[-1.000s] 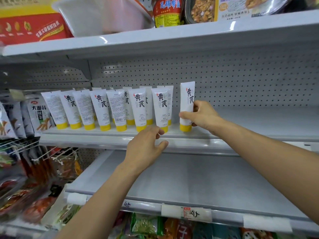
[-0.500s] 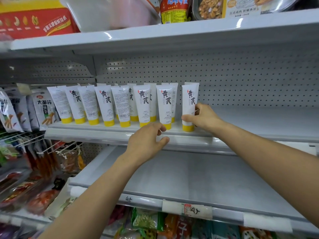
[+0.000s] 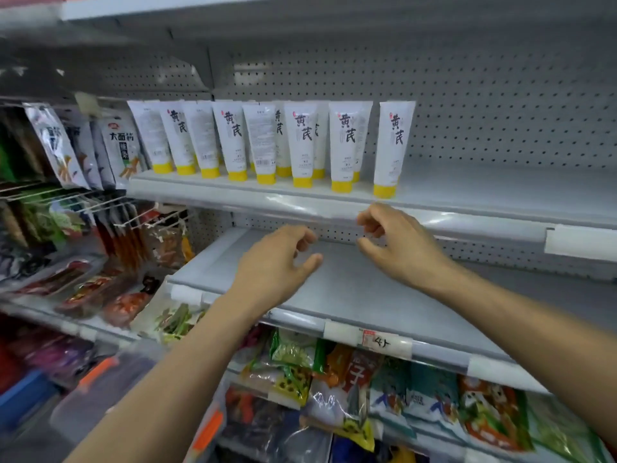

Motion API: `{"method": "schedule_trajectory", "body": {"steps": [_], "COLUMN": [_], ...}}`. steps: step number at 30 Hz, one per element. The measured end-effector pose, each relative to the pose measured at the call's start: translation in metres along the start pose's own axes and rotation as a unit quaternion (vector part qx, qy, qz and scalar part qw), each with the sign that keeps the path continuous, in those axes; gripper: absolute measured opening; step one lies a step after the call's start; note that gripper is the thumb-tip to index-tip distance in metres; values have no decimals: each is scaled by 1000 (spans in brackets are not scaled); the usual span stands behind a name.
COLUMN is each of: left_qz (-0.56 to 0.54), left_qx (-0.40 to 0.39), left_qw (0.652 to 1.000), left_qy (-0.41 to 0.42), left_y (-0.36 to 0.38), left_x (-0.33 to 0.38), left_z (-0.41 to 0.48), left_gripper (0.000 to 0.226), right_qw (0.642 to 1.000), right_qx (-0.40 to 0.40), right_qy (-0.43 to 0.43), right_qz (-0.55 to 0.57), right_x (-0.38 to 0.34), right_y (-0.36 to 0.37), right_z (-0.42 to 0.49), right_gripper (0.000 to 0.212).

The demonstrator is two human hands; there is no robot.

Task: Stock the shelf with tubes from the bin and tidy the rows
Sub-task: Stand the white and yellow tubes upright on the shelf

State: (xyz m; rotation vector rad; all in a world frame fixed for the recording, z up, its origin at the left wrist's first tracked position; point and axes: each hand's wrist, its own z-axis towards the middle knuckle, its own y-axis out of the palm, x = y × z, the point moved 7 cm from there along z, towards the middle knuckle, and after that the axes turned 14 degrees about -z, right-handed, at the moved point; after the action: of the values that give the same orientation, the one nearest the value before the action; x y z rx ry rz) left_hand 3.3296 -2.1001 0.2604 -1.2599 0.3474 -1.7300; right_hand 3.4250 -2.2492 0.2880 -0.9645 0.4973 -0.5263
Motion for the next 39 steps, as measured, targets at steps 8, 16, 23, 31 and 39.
{"method": "schedule_trajectory", "body": {"steps": [8,16,23,31,39], "left_qz": [25,-88,-112,-67,-11], "left_qx": [-51,-19,-55,-228,-291], "left_qw": [989,928,844,770,734], "left_qy": [-140,-363,-522,-592,-614], "left_y": [-20,-59,-27,74,138], "left_x": [-127,-323,-518,-657,-706], "left_z": [-90,-171,-231,-289,-310], "left_gripper": [26,16,27,71,107], "right_qw": [985,943,857,806,757], "right_qx": [-152,-300,-481,-559,-562], "right_qy": [-71,-95,-11,145,289], "right_qz": [30,105,187,128,169], "right_x": [-84,-199,-280,-289,-290], "right_y": [117,278,492,678,784], "right_z": [-22,1,-26,-79,-135], "right_gripper": [24,14,8,37,34]}}
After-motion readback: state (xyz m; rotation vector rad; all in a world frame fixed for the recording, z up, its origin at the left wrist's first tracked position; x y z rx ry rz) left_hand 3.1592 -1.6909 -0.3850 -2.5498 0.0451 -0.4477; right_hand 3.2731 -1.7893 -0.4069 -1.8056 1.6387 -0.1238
